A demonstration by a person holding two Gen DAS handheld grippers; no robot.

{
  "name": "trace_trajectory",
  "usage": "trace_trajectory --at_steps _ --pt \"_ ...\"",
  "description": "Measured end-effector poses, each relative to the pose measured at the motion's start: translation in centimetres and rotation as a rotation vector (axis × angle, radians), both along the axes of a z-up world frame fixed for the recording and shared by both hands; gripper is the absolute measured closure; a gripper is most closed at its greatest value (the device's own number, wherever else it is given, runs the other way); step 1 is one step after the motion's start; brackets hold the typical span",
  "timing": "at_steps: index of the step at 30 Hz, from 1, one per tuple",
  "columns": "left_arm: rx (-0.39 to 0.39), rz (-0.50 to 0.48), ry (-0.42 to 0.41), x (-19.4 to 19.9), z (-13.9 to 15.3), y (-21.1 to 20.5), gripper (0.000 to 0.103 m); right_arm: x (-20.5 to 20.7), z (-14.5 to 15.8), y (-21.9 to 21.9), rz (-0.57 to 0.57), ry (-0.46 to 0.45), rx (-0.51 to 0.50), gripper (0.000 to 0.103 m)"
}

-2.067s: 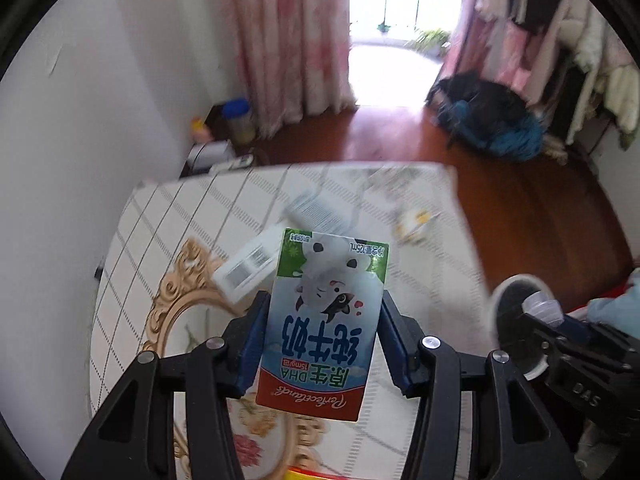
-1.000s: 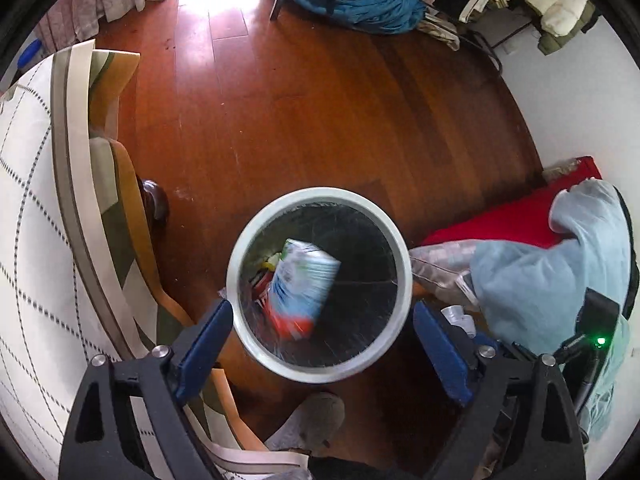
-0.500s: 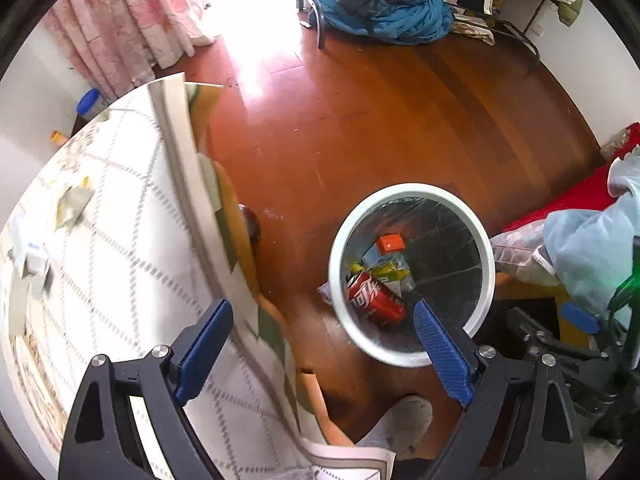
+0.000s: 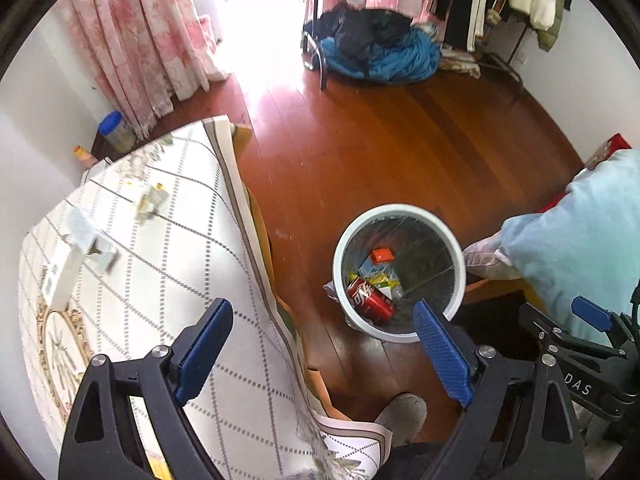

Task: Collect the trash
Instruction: 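Grasp the white box with the left tool while the right tool grasps crumpled paper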

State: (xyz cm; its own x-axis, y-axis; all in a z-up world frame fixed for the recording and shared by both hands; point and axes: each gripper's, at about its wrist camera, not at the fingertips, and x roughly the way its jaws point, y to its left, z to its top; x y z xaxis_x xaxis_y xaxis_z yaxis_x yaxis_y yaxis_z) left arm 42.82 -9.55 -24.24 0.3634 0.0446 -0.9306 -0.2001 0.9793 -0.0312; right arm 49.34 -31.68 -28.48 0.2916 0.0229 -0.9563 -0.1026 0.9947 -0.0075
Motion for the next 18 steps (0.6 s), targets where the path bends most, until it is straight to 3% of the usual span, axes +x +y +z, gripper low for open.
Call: trace_trajectory --at_steps 9,13,18 --pt "-0.009 0.041 -0.13 -4.4 7.1 2.0 0.011 -4.2 8.4 1.1 0.007 -0.114 0.061 0.011" --pt "-0.008 0.113 -0.177 -6.7 9.5 5.9 0.011 -5.8 11.4 3.6 0.047 -0.152 0.104 0.011" --pt "0.052 0.232 -0.188 -9.7 9.8 12.2 0.011 -6.9 13.3 9.8 0.15 -0.166 0.151 0.011"
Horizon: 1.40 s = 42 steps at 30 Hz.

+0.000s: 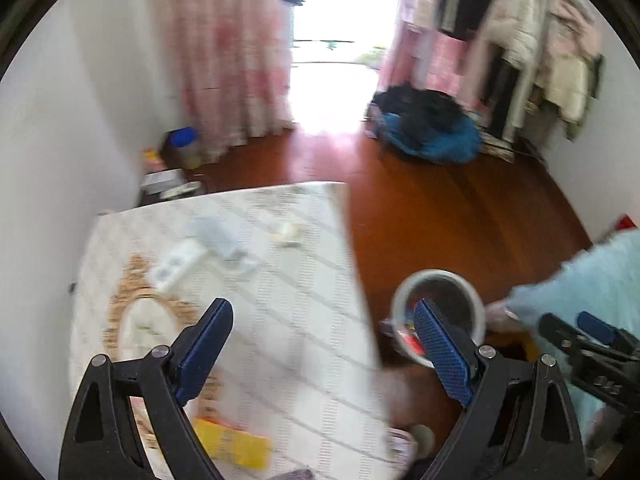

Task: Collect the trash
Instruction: 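Grasp the white box with the left tool while the right tool grasps crumpled paper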

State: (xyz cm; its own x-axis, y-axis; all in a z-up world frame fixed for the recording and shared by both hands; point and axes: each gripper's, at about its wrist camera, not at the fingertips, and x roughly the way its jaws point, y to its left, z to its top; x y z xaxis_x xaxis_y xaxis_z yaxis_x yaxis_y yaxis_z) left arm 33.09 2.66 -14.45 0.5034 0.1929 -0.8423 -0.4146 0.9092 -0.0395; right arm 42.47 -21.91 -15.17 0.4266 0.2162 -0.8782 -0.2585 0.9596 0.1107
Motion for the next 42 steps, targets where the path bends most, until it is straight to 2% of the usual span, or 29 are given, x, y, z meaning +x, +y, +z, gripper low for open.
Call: trace_trajectory --at_steps 3,5,6,7,10,13,17,24,26,27,28,29,31,32,34,36,37,42 --pt "0.041 0.076 0.043 -1.6 -1.7 4.7 0.011 -0.2 -0.3 5.2 0.093 0.011 0.031 0.013" --pt "0.088 0.114 0.088 -2.5 -3.5 8.1 0.011 -0.4 -1.1 9.2 0.161 0.023 0.042 0.028" --pt "0.117 0.124 0.119 -2.5 -4.7 9.9 0.011 -0.2 -1.9 11.7 0.202 0.042 0.044 0.04" --pt "0.134 0.126 0.14 -2.7 -5.4 11.1 0.011 -0.1 -2.7 13.4 0.227 0.057 0.047 0.042" --pt "0.185 0.098 0.23 -2.0 -9.0 15.2 0.011 1.2 -5.1 19.1 0.287 0.072 0.01 0.043" --pt "0.213 0.018 0.316 -0.1 -12.5 17.7 0.011 3.5 -8.0 24.0 0.316 0.102 -0.034 0.042" --pt "0.157 -0.073 0.408 2.6 -16.8 20.0 0.011 7.2 -11.8 27.9 0.298 0.159 -0.069 0.042" --pt "0.092 -0.169 0.454 5.1 -19.9 20.3 0.011 12.2 -16.8 30.3 0.214 0.26 -0.027 0.042" --pt "0.09 -0.183 0.461 5.3 -20.3 20.0 0.014 13.0 -18.0 30.8 0.195 0.285 -0.011 0.042" --pt "0.092 -0.183 0.461 5.4 -20.4 19.9 0.019 13.3 -18.5 30.9 0.185 0.298 -0.004 0.042" --pt "0.08 -0.183 0.46 5.4 -20.6 19.8 0.034 13.6 -19.0 30.9 0.176 0.31 0.006 0.042" --pt "0.058 -0.182 0.445 5.3 -20.4 20.0 0.043 13.7 -19.4 30.9 0.172 0.318 0.018 0.042" --pt "0.056 -0.166 0.436 5.4 -20.2 20.1 0.049 14.0 -20.2 31.0 0.162 0.336 0.042 0.044" --pt "0.06 -0.166 0.434 5.3 -20.1 19.9 0.052 14.1 -20.5 31.0 0.155 0.349 0.054 0.048" --pt "0.065 -0.142 0.421 5.0 -19.7 20.0 0.055 14.0 -21.1 31.0 0.147 0.378 0.088 0.078" --pt "0.069 -0.115 0.401 4.5 -19.1 19.9 0.056 13.7 -21.2 30.9 0.146 0.38 0.1 0.087" --pt "0.07 -0.098 0.388 4.1 -18.5 19.9 0.056 13.4 -20.9 30.8 0.148 0.365 0.106 0.09" --pt "0.065 -0.034 0.328 2.2 -15.9 19.4 0.056 11.7 -18.2 30.2 0.179 0.3 0.12 0.09"
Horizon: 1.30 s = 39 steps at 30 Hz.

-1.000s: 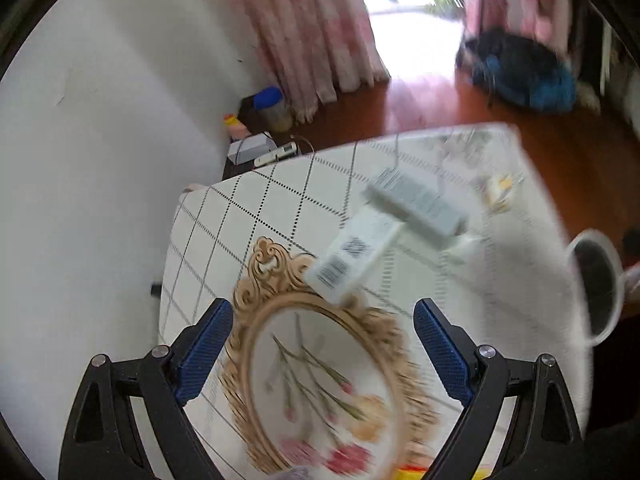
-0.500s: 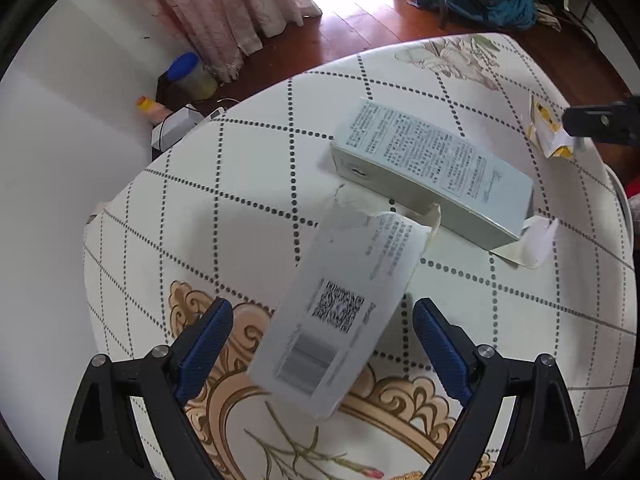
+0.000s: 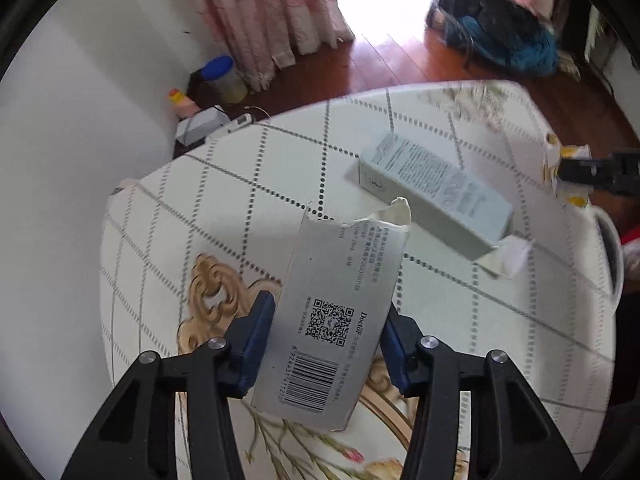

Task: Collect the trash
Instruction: 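Grasp the white box with the left tool while the right tool grasps crumpled paper, then carry the white box and crumpled paper over the bin and open both tools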

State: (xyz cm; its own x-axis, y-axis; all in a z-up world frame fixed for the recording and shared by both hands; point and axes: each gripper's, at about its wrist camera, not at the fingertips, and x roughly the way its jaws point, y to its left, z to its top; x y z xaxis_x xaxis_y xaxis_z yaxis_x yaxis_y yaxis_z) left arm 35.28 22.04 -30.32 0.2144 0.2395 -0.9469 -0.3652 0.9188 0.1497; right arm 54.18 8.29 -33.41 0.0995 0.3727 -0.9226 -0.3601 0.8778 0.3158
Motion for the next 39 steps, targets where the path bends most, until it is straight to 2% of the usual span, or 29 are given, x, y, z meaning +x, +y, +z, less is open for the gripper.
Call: trace_trajectory --at_steps 9,16,21,25,29,34,39 --pt "-0.015 0.047 -0.174 -2.4 7.5 -3.9 0.056 -3.7 8.3 -4.0 0.028 -0.145 0.065 0.09" --pt "-0.031 -0.041 -0.286 -1.0 12.9 -10.9 0.056 -4.9 14.2 -12.0 -0.034 -0.242 0.103 0.09" --pt "-0.068 -0.142 -0.333 1.5 14.7 -17.7 0.056 -4.9 16.1 -19.4 -0.105 -0.283 0.094 0.09" --pt "-0.115 -0.21 -0.337 3.8 14.2 -22.6 0.056 -4.2 15.7 -25.9 -0.173 -0.283 0.057 0.09" --pt "-0.159 -0.262 -0.314 6.4 12.4 -26.6 0.056 -3.4 13.7 -32.0 -0.24 -0.264 0.009 0.09" --pt "-0.204 -0.308 -0.252 9.6 8.9 -31.0 0.056 -1.9 9.8 -37.9 -0.306 -0.208 -0.043 0.09" --pt "-0.24 -0.329 -0.192 12.0 5.6 -34.0 0.056 -0.2 5.3 -41.2 -0.337 -0.145 -0.082 0.09"
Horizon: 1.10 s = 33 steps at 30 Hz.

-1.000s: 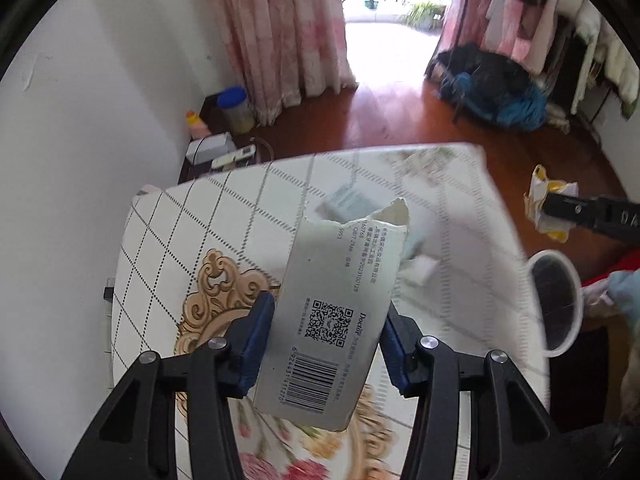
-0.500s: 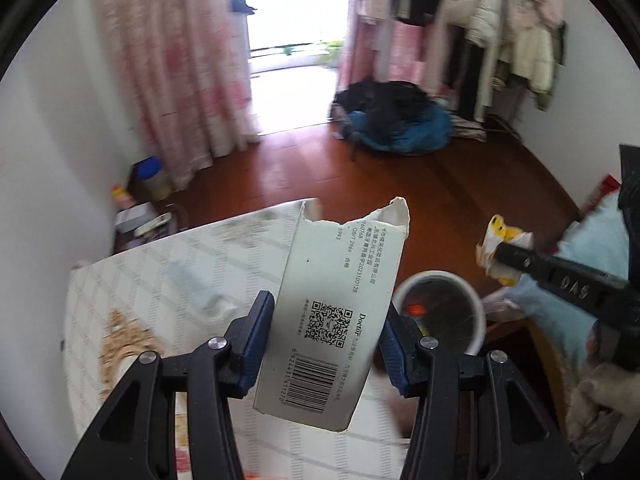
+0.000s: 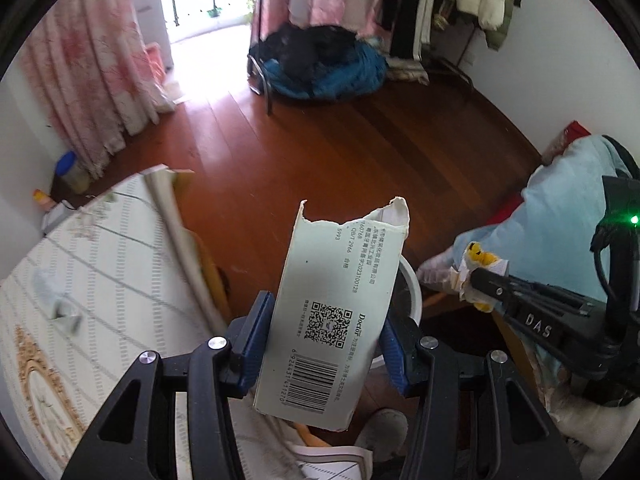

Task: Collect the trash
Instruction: 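Carry the white box and crumpled paper over the bin and open both tools, then reach to the table and grasp the yellow cigarette pack with the left tool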

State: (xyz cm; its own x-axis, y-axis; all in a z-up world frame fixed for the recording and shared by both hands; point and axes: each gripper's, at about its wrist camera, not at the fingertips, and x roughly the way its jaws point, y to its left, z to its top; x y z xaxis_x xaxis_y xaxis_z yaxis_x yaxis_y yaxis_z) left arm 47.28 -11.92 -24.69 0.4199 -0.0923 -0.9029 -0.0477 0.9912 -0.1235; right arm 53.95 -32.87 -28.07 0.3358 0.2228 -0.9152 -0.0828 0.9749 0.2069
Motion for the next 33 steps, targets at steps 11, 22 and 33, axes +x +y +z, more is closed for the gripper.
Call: trace_trajectory --at_steps 11,22,33 --pt "-0.156 -0.005 0.167 5.5 -6.7 -1.3 0.051 4.2 -8.2 -1.5 -0.018 0.112 -0.058 0.09" --pt "-0.086 0.085 0.181 4.7 -6.3 1.0 0.009 5.6 -10.3 -1.5 -0.04 0.151 -0.11 0.037" --pt "0.034 0.239 0.064 -1.0 0.1 8.2 0.009 2.3 -3.7 2.8 0.048 0.076 -0.148 0.003"
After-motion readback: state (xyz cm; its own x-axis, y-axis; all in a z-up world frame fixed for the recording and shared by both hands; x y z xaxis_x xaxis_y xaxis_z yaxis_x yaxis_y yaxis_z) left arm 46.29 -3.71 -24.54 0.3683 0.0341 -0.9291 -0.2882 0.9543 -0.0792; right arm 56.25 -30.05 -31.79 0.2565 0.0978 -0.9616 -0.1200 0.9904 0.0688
